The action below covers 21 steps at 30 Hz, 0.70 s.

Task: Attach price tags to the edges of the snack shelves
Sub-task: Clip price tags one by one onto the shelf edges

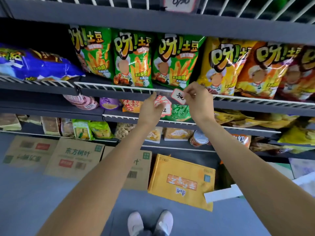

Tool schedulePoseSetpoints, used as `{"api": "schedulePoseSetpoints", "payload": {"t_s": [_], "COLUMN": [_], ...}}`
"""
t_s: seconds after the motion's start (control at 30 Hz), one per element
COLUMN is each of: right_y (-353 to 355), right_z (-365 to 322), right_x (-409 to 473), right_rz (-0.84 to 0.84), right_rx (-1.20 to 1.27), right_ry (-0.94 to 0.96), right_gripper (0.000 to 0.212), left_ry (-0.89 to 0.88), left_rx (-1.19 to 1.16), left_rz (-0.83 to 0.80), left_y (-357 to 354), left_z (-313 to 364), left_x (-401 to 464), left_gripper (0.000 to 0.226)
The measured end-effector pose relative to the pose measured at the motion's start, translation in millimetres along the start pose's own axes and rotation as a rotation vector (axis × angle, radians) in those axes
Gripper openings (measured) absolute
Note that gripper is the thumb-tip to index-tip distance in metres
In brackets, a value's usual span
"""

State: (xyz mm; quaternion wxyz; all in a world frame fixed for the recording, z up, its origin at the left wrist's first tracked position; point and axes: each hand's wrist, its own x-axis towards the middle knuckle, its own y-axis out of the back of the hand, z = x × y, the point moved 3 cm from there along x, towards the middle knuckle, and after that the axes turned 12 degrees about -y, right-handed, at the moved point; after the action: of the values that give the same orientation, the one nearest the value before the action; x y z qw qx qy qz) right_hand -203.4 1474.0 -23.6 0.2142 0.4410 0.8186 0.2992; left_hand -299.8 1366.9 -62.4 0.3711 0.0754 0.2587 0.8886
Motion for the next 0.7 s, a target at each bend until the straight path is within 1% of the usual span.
{"api": "schedulePoseSetpoints", "payload": {"t_s": [0.1, 0.3, 0.37, 0.47, 0.6, 0.7], "right_y": [-2.4, -9.1, -11.2, -14.0, -23.2, -31.9], "right_z": [-1.5, -8.4, -11.5, -17.7, -21.7, -18.4], "right_x": [2.5, 7.2, 7.7, 8.3, 10.5, 11.2], "right_rz": [0.033, 0.028, 0.045, 0.117, 0.130, 0.117], "right_rx": [-0.014, 0.012, -0.023, -0.116, -0.156, -0.243], "right_ry": [0.062, 0.214, 0.275, 0.368, 0.405, 0.407], "right_gripper": [0.005, 0.008, 0.011, 0.014, 0.018, 0.017], "left_ry": [-0.012, -0.089, -0.115, -0.148, -0.152, -0.140], "left_rx": [0.018, 0.173, 0.221, 0.289, 0.318, 0.345], "left_rz": [-0.012, -0.087, -0.115, -0.158, -0.188, -0.208], "left_y": [3.2, 15.5, 19.6, 24.3, 25.5, 26.5], "left_z": [-3.5, -4.4, -7.2, -11.8, -11.4, -11.3], "left_x": [-1.4, -7.0, -9.4, -13.2, -16.5, -17.6], "left_gripper": [0.057, 0.054, 0.053, 0.054, 0.056, 0.057]}}
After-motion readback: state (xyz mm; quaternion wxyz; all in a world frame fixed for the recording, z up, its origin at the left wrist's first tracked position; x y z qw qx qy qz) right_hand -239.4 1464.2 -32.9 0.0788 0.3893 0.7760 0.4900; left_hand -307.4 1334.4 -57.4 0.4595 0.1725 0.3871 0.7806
